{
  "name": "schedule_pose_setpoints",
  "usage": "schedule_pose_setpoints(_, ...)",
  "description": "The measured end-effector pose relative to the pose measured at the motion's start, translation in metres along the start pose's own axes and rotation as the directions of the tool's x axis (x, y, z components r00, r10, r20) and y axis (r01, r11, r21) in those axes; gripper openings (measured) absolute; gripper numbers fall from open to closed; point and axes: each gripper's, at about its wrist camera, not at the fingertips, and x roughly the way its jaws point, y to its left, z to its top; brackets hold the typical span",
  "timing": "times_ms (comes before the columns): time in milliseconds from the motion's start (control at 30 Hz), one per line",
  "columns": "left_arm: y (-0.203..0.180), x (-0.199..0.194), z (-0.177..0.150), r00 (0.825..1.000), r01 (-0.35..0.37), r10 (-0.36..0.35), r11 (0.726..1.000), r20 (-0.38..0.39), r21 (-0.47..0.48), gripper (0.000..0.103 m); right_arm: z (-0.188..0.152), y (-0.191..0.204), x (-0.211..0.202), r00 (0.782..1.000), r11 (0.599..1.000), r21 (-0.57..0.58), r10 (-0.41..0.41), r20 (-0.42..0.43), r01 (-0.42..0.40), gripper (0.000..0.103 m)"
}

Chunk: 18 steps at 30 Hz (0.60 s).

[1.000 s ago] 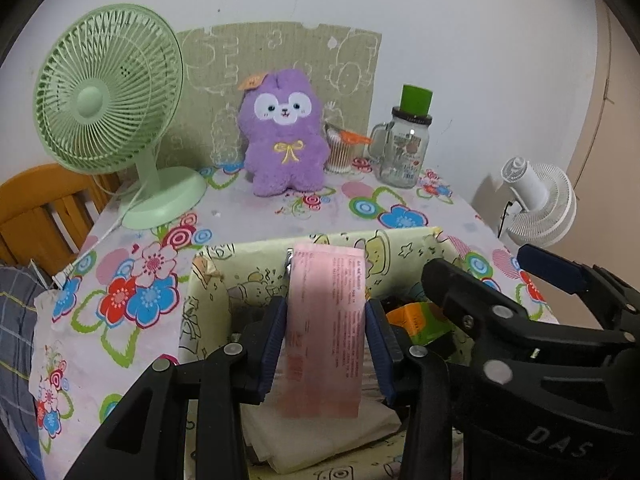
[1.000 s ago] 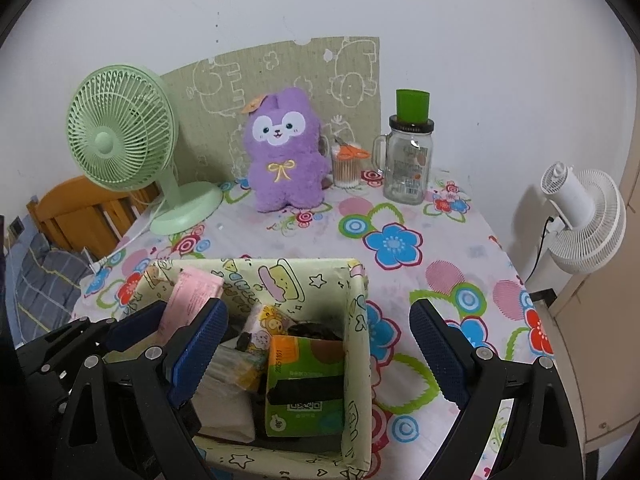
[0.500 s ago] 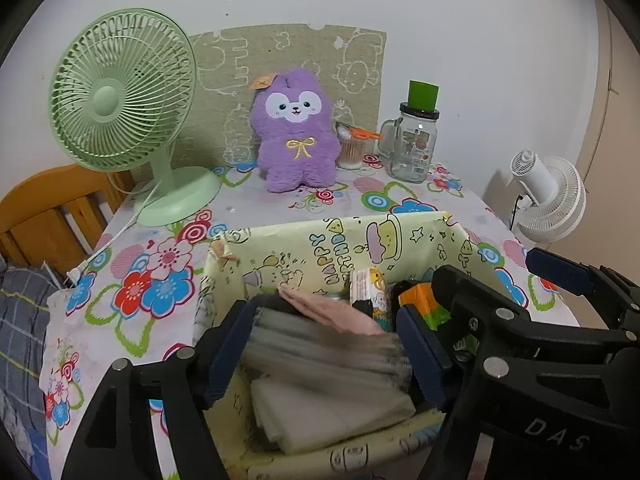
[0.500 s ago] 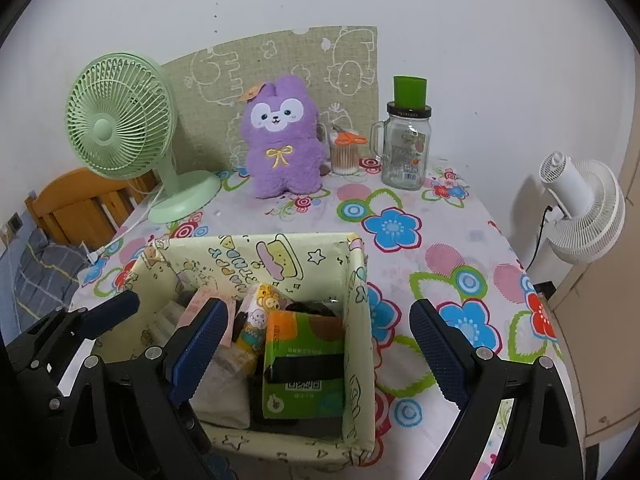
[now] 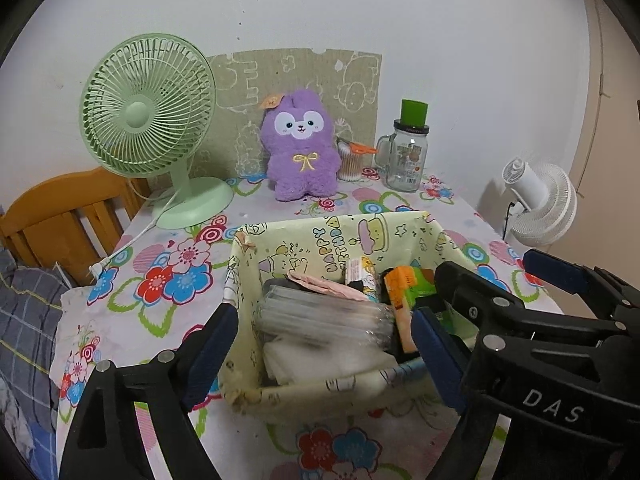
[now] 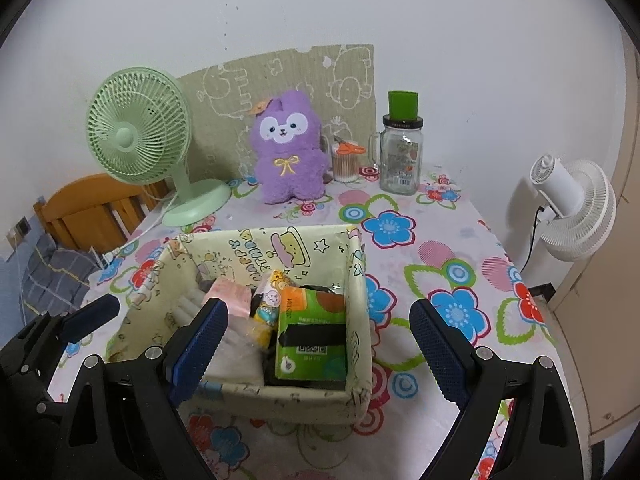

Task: Organize soft objects

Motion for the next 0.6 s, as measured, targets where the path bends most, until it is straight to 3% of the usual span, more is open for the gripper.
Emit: schedule_pose_setpoints(600,-0.01,-0.054,-0.019,0.996,-0.018,0.018,1.0,0.084,0.002,0.102,-0.018,-0.002,-0.056,0.997,1.0,-0.009,-0.008,0.077,0.009,0.097)
